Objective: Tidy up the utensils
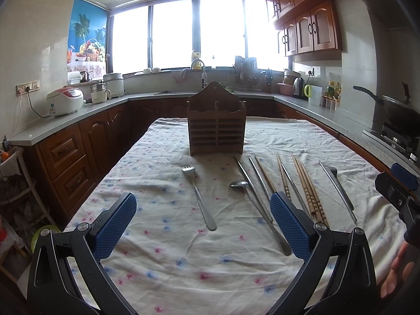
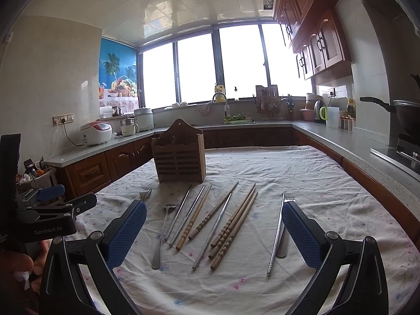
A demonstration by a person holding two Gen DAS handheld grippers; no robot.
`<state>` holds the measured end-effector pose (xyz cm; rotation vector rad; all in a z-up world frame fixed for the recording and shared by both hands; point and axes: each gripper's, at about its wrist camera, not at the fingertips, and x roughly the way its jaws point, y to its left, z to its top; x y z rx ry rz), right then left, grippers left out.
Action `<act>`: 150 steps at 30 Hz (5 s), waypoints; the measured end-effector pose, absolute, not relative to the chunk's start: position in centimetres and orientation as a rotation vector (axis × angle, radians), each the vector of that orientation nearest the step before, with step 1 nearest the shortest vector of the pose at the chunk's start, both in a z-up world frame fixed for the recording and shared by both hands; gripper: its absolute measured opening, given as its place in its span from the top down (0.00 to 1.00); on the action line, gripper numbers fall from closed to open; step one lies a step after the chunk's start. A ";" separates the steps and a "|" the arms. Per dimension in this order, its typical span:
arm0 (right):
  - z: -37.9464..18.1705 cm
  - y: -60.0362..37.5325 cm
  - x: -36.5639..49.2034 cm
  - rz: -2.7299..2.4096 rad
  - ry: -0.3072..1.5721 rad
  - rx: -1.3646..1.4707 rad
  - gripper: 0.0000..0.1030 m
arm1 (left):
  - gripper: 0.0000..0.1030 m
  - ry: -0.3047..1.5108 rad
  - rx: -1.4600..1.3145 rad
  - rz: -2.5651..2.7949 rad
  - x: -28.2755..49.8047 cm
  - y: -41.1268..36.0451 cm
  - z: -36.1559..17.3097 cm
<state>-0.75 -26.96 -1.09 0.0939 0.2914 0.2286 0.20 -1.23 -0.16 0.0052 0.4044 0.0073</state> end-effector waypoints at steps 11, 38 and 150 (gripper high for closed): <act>-1.2 -26.9 -0.5 0.224 0.314 0.098 0.00 | 0.00 0.440 -0.014 -0.005 1.0 -0.9 -0.5; -0.4 -29.7 10.4 0.217 0.588 0.257 0.22 | 0.03 0.731 -0.117 -0.122 13.6 -0.6 0.5; 5.3 -31.1 14.5 0.256 0.607 0.333 0.98 | 0.96 0.601 -0.207 -0.339 15.4 0.5 10.2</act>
